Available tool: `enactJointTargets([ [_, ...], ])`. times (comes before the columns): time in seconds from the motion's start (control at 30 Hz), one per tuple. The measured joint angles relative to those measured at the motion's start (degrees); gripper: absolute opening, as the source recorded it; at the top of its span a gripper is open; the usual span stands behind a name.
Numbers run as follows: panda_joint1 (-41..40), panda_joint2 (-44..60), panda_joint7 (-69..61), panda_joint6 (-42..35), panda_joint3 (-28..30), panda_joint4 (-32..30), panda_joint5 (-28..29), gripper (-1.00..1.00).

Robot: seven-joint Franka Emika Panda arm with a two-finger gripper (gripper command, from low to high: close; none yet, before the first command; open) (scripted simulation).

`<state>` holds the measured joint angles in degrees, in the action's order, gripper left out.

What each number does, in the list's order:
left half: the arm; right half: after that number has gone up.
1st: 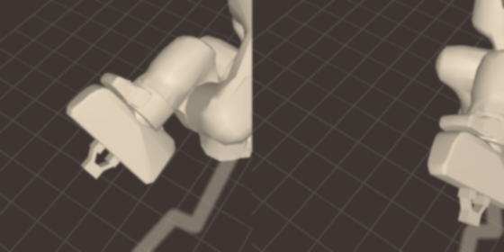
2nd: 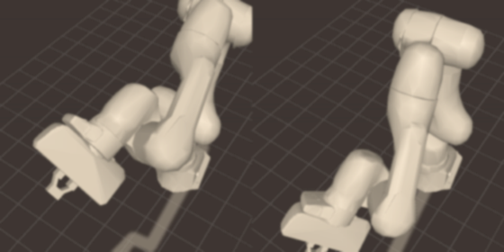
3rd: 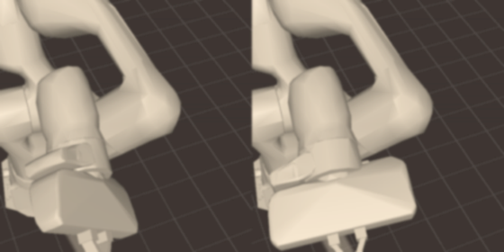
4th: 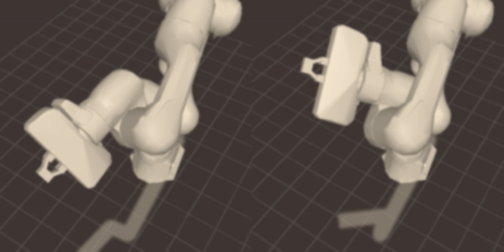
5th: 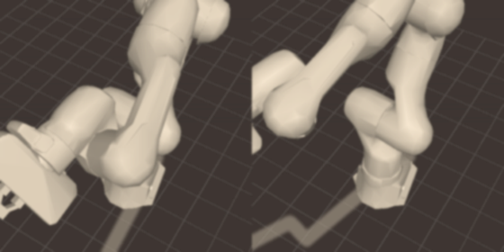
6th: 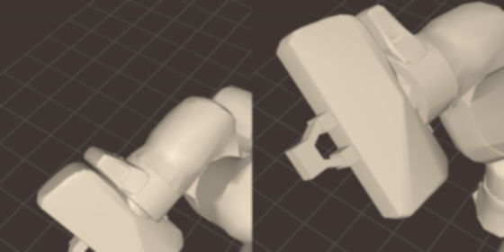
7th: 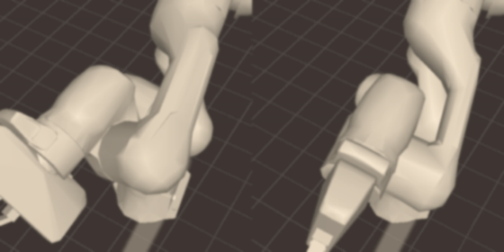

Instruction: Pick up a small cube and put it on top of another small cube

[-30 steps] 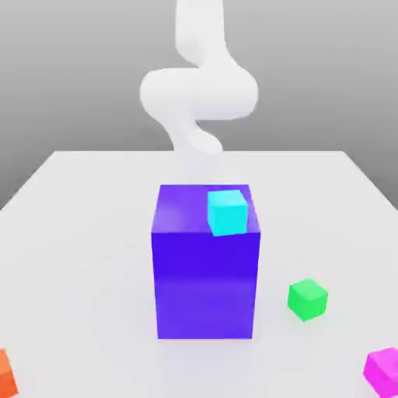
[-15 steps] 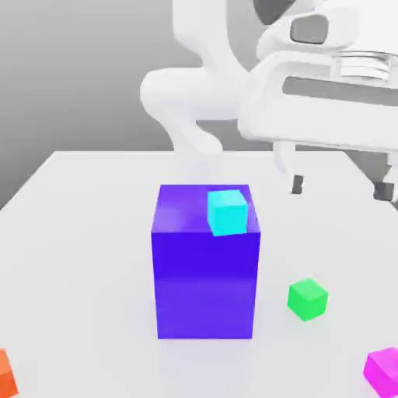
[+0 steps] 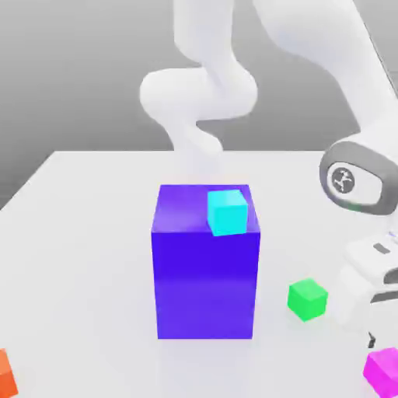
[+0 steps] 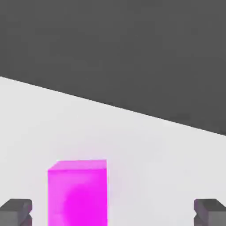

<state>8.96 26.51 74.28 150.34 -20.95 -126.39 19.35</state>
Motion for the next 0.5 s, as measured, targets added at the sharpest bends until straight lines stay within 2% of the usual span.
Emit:
enactJointTargets([
  [0.07, 1.84, 4.2, 1.65, 2.91, 2.1, 1.02, 2.13, 0.0],
  [0.1, 2.75, 6.05, 2.36, 4.24, 3.19, 1.5, 3.08, -1.0],
  [0.33, 2.9, 6.37, 2.45, 4.53, 3.35, 1.57, 3.18, -1.0],
  [0.5, 0.38, -2.61, 1.81, -0.7, -0.44, -2.15, -2.29, -1.0],
])
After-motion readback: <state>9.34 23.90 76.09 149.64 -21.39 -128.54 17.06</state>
